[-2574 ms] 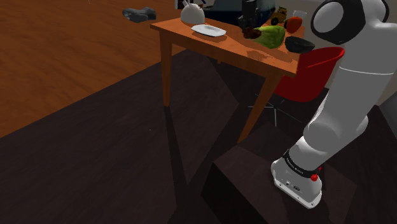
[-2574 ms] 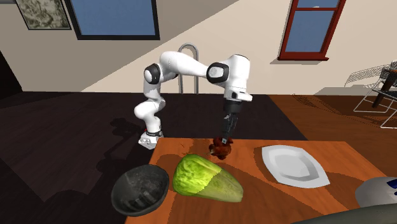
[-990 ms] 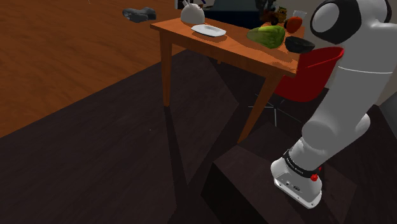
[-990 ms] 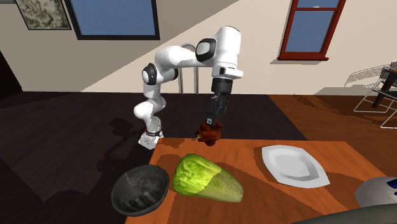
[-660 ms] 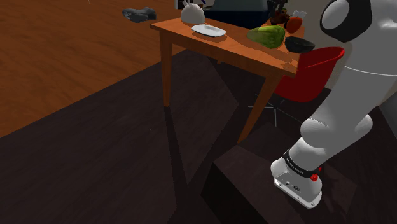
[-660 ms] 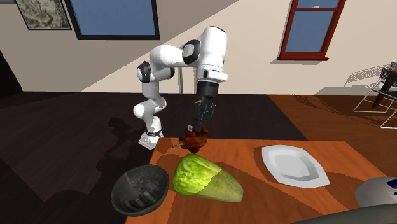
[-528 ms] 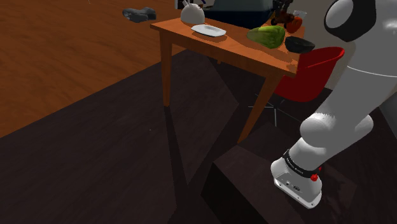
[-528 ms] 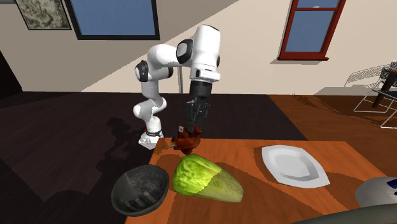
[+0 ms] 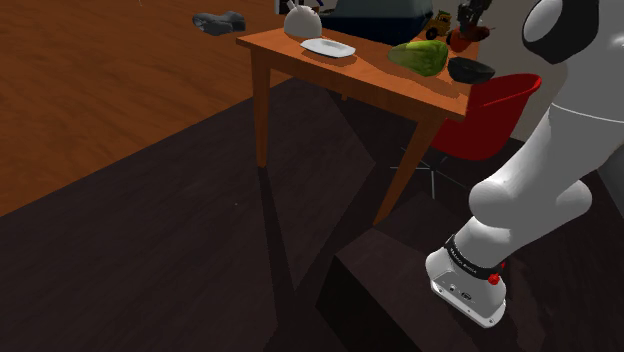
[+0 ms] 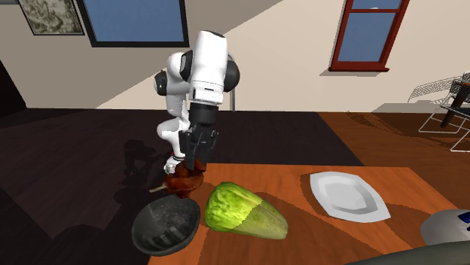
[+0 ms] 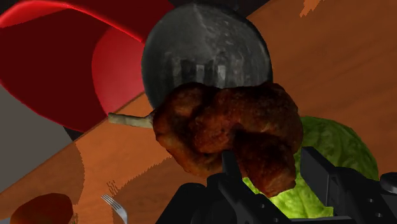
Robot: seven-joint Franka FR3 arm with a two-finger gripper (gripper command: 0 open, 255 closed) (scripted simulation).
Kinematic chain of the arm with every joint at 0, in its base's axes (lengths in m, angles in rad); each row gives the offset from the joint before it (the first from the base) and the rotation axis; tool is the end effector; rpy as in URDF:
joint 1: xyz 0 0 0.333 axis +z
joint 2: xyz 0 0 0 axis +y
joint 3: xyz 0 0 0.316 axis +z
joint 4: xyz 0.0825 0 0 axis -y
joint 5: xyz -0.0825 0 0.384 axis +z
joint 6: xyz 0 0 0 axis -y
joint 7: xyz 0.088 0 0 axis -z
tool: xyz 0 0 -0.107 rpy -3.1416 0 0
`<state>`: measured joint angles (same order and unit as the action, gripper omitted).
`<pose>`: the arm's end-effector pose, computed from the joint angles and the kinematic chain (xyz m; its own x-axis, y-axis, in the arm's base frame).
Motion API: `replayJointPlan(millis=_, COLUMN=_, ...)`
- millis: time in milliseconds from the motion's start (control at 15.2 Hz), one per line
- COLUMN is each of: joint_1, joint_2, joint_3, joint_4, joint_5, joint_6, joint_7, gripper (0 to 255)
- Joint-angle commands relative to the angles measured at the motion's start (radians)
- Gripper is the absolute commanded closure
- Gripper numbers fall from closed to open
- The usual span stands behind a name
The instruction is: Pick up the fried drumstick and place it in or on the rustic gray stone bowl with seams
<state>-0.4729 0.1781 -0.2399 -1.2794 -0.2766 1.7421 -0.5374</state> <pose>0.4654 -0.4124 0.6840 0.9870 -0.1403 0.0785 -0.1602 -0.8982 0.4093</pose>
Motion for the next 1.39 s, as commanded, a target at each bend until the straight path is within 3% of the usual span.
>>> replayJointPlan(millis=0, joint_1=-0.034, joint_2=0.016, joint_3=-0.018, joint_4=0.024, joint_5=0.022, joint_6=0.008, joint_7=-0.051, gripper=255)
replayJointPlan(millis=132, joint_1=-0.075, joint_2=0.031, joint_3=-0.038, joint_4=0.041, joint_5=0.048, joint_6=0.021, joint_7=-0.109, gripper=255)
replayJointPlan(millis=1056, joint_1=-0.063, joint_2=-0.037, joint_3=-0.036, joint_4=-0.238, joint_5=0.011, joint_6=0.226, joint_7=-0.045, gripper=255)
replayJointPlan(millis=1320, joint_1=-0.063, joint_2=-0.039, joint_3=-0.036, joint_4=-0.249, joint_5=0.009, joint_6=0.235, joint_7=-0.042, gripper=255)
